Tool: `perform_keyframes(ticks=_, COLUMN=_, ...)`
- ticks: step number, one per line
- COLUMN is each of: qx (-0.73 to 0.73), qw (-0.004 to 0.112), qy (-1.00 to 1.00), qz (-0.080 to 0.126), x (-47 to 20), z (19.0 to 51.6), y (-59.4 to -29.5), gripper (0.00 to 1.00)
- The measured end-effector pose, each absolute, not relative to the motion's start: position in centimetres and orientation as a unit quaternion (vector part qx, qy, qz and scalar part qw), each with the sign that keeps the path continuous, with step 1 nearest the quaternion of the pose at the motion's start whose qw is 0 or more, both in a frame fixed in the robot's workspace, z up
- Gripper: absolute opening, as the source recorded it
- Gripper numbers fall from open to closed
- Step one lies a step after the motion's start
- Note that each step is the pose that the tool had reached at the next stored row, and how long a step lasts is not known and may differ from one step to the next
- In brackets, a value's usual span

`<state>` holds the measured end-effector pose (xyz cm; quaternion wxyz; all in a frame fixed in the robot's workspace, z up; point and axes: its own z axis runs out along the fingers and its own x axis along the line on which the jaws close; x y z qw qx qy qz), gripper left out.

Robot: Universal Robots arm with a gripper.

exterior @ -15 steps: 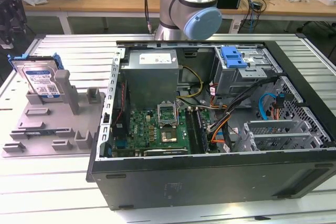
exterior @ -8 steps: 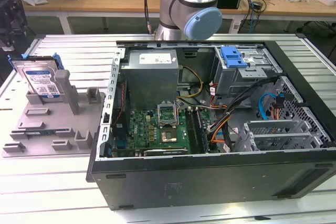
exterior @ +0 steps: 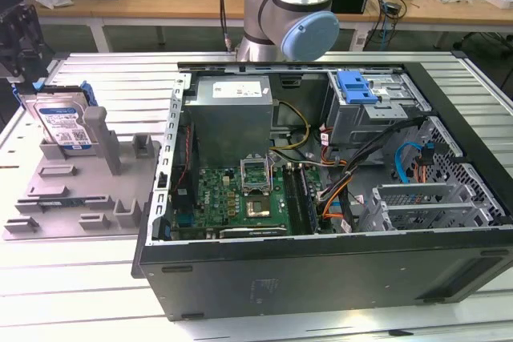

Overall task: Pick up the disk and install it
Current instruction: 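Pick up the disk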

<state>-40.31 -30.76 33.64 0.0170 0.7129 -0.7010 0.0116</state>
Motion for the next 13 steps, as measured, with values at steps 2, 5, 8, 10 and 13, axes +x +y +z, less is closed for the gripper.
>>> perform_keyframes(ticks=2, qx=0.713, qw=0.017, qy=-0.701, qz=0.012, x=-40.32, z=33.64, y=-30.76, gripper=0.54)
perform_keyframes(ticks=5, qx=0.713, qw=0.017, qy=-0.701, qz=0.012, x=-40.32, z=33.62, y=-30.76, gripper=0.54)
perform_keyframes(ticks=8, qx=0.713, qw=0.017, qy=-0.701, qz=0.012, x=-40.32, z=33.47, y=-30.76, gripper=0.54)
perform_keyframes(ticks=10, qx=0.713, qw=0.017, qy=-0.701, qz=0.012, x=-40.32, z=33.37, y=-30.76, gripper=0.54)
perform_keyframes(ticks=13, qx=0.713, qw=0.017, qy=-0.701, qz=0.012, x=-40.36, z=33.13, y=-30.75, gripper=0.54)
